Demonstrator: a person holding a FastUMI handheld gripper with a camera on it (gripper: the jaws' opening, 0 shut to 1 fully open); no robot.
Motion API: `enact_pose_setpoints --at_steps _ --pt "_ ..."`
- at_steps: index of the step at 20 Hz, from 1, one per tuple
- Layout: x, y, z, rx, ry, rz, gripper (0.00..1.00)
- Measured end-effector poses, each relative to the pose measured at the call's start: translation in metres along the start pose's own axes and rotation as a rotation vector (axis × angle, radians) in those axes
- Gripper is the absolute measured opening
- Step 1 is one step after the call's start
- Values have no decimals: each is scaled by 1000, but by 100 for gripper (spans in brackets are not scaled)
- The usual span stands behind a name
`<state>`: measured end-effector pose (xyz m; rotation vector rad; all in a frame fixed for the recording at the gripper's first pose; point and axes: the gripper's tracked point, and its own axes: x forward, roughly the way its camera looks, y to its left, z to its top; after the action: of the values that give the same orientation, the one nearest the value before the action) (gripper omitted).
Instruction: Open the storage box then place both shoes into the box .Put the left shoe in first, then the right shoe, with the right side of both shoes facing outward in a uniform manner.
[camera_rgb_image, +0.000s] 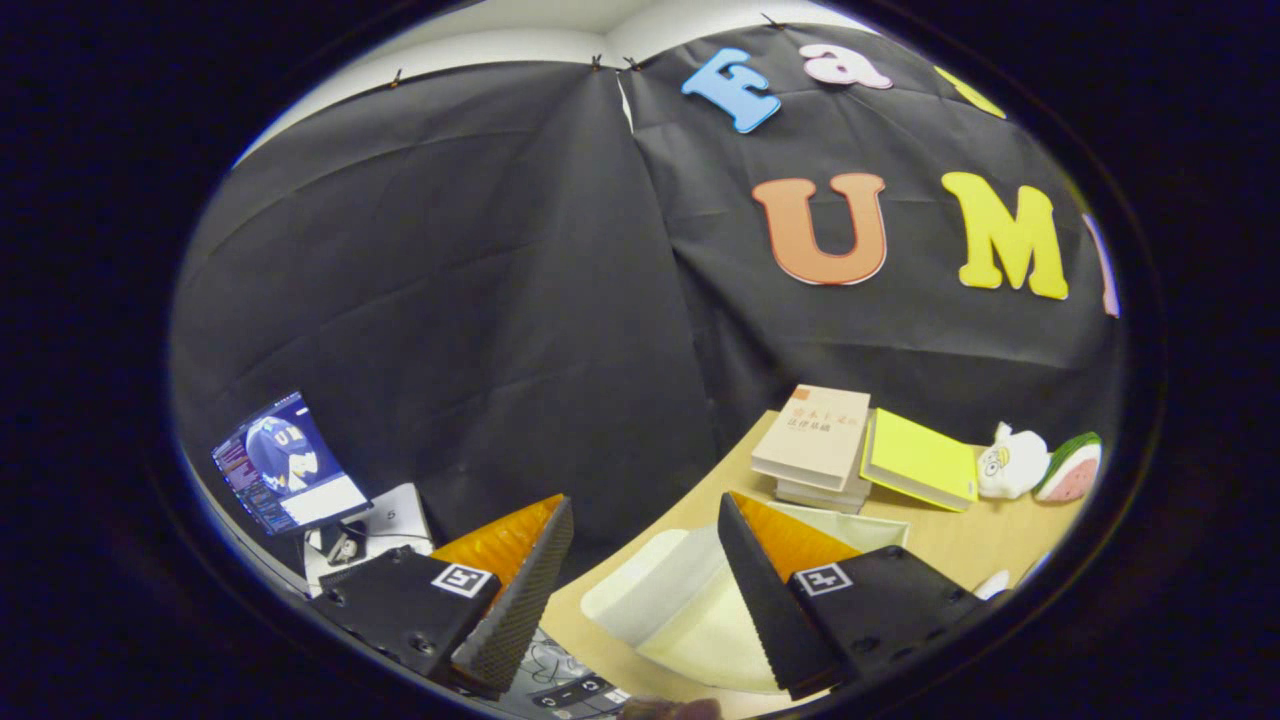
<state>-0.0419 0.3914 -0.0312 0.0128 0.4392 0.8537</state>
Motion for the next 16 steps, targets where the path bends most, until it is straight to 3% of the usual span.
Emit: enact_pose_setpoints --at_steps 4,10,16 --pt "-30 -40 0 -39 -61 -109 97" --pt "-83 -96 -12 -26 -103 -197 98" --pt "-164 -196 -22 17 -147 -348 99"
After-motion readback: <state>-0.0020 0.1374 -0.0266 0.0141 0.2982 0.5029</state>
